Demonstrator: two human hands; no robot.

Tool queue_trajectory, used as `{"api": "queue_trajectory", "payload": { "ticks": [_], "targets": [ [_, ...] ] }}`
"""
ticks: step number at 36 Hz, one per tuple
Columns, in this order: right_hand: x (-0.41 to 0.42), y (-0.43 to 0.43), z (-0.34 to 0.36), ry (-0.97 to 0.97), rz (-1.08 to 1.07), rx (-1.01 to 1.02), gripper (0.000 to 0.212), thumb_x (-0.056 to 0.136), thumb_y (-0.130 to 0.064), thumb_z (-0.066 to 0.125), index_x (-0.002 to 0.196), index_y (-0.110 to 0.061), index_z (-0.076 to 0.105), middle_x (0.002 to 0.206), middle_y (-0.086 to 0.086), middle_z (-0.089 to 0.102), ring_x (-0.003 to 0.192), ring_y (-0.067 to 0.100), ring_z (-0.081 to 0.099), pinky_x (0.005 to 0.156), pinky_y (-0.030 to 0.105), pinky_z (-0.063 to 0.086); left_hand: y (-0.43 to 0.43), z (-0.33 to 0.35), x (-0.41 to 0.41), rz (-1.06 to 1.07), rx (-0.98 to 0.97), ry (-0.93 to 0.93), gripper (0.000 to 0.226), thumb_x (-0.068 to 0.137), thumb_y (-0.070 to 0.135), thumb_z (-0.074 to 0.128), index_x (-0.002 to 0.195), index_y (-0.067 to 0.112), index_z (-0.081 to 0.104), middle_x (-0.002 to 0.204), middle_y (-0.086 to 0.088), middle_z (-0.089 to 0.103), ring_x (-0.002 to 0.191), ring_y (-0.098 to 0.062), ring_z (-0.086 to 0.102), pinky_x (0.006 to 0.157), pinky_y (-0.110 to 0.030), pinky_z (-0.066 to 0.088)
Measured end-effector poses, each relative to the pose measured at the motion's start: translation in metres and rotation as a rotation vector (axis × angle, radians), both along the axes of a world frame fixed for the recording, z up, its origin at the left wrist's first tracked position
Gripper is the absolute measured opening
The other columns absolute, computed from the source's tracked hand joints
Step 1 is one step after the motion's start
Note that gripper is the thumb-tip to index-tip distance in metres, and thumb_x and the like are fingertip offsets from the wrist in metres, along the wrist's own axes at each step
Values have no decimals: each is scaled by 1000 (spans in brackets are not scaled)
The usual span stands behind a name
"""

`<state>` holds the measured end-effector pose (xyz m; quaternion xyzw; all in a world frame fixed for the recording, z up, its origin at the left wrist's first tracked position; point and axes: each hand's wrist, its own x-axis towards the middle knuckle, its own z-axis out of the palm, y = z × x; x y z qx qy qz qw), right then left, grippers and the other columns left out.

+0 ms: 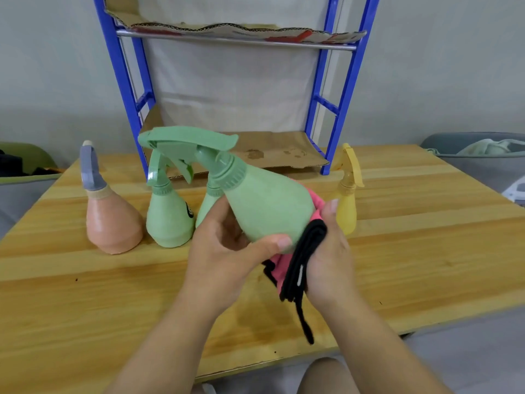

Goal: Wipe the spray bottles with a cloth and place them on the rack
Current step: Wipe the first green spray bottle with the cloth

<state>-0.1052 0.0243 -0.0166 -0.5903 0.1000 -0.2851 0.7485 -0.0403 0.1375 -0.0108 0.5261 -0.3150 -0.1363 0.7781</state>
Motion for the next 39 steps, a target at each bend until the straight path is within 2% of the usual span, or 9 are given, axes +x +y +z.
{"api": "queue_trajectory", "payload": {
  "ticks": [5, 10, 14, 18, 21, 24, 27, 32, 39],
  "targets": [
    [-2, 2, -6, 165, 40, 15, 54, 78, -57, 29, 94, -22, 67, 82, -4, 76, 82, 9, 72, 72, 21, 57, -2, 0, 2, 110, 87, -71, 65, 54, 30, 81, 116, 24, 59, 110, 6, 70, 103, -13, 66, 82, -28, 54],
    [-7, 0, -2, 292, 57, -97, 55, 97, -47, 25, 84, -15, 68, 64, -6, 73, 65, 4, 70, 60, 16, 53, 0, -2, 2, 181, 178, -99, 73, 56, 41, 79, 124, 25, 56, 116, 7, 67, 108, -14, 64, 90, -41, 53],
    [-9, 3, 2, 364, -9, -207, 61, 88, -57, 30, 92, -10, 69, 75, 8, 75, 75, 19, 73, 78, 40, 57, 3, -5, 1, 210, 184, -87, 65, 56, 40, 79, 117, 30, 59, 112, 8, 69, 106, -15, 65, 87, -41, 55],
    [-10, 4, -1, 290, -125, -306, 61, 83, -58, 29, 97, -9, 64, 80, 13, 72, 76, 23, 70, 72, 37, 56, 5, -7, -1, 190, 150, -27, 60, 54, 37, 80, 111, 29, 62, 109, 6, 71, 102, -15, 67, 85, -40, 54],
    [-9, 9, 4, 223, -60, -170, 61, 88, -53, 28, 111, -4, 58, 71, 28, 63, 54, 31, 62, 48, 33, 53, 6, -6, -1, 161, 156, -33, 58, 55, 38, 79, 110, 27, 63, 106, 8, 72, 99, -13, 68, 80, -32, 55],
    [-8, 10, 4, 211, -19, -56, 59, 94, -48, 26, 111, -4, 60, 64, 13, 67, 52, 22, 64, 46, 27, 53, 5, -7, -1, 139, 167, -33, 63, 54, 37, 79, 114, 26, 62, 108, 7, 71, 100, -13, 67, 82, -34, 54],
    [-9, 5, -6, 285, 26, -93, 56, 96, -46, 23, 99, -12, 67, 72, -4, 74, 67, 5, 70, 56, 14, 52, 5, -9, 2, 152, 191, -54, 76, 55, 38, 79, 126, 21, 56, 114, 6, 69, 104, -12, 66, 82, -32, 55],
    [-10, 8, -6, 395, 74, -59, 68, 89, -57, 25, 92, -3, 67, 62, 16, 68, 54, 25, 65, 53, 32, 56, 6, -15, 6, 208, 283, -109, 73, 58, 46, 77, 124, 25, 57, 114, 12, 67, 108, -12, 62, 86, -38, 55],
    [-15, -6, -14, 484, 27, -218, 57, 97, -50, 30, 83, -8, 66, 67, 13, 70, 55, 21, 61, 59, 36, 51, 3, -26, 8, 237, 352, -74, 69, 55, 51, 77, 118, 29, 60, 110, 14, 68, 105, -10, 63, 88, -41, 54]
  ]
}}
